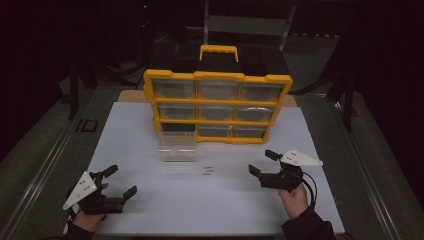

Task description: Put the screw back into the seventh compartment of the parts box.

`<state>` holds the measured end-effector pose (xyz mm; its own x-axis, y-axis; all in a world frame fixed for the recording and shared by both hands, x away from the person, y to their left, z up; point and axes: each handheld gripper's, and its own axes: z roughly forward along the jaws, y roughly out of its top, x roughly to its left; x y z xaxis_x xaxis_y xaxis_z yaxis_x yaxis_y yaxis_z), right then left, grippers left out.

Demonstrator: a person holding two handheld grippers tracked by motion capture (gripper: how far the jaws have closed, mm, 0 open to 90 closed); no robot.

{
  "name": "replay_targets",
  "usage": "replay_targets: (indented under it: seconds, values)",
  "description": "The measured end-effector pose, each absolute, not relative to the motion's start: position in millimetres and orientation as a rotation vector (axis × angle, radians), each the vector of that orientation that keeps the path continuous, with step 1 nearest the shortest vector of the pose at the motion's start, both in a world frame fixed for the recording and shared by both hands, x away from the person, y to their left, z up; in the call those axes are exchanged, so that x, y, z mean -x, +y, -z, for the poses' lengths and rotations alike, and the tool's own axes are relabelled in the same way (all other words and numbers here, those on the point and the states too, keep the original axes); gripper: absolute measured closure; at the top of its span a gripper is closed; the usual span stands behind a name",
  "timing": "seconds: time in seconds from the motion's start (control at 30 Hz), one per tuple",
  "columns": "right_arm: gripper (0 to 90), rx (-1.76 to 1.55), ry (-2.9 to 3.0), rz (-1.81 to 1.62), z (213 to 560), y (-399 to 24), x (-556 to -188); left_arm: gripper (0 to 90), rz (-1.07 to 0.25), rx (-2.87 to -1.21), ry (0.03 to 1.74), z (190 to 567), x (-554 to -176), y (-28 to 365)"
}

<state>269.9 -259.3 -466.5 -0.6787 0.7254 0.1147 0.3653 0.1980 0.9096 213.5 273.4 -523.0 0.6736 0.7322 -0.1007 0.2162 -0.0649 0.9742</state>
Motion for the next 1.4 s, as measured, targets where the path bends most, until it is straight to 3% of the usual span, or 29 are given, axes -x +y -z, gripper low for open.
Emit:
replay_targets:
  seconds: [0.57,1.17,1.4]
  values:
    - [14.0,-0.874,2.294,-1.506,453,-226,-310,0.6,-0.496,-1.629,0.786,524,-214,273]
    - [14.3,-0.815,2.509,-1.501,472,-196,-342,0.7,-0.494,-1.638,0.783,525,-215,272]
    - [26.6,-0.734,2.583,-1.42,485,-185,-350,0.6,-0.489,-1.644,0.782,525,-215,272]
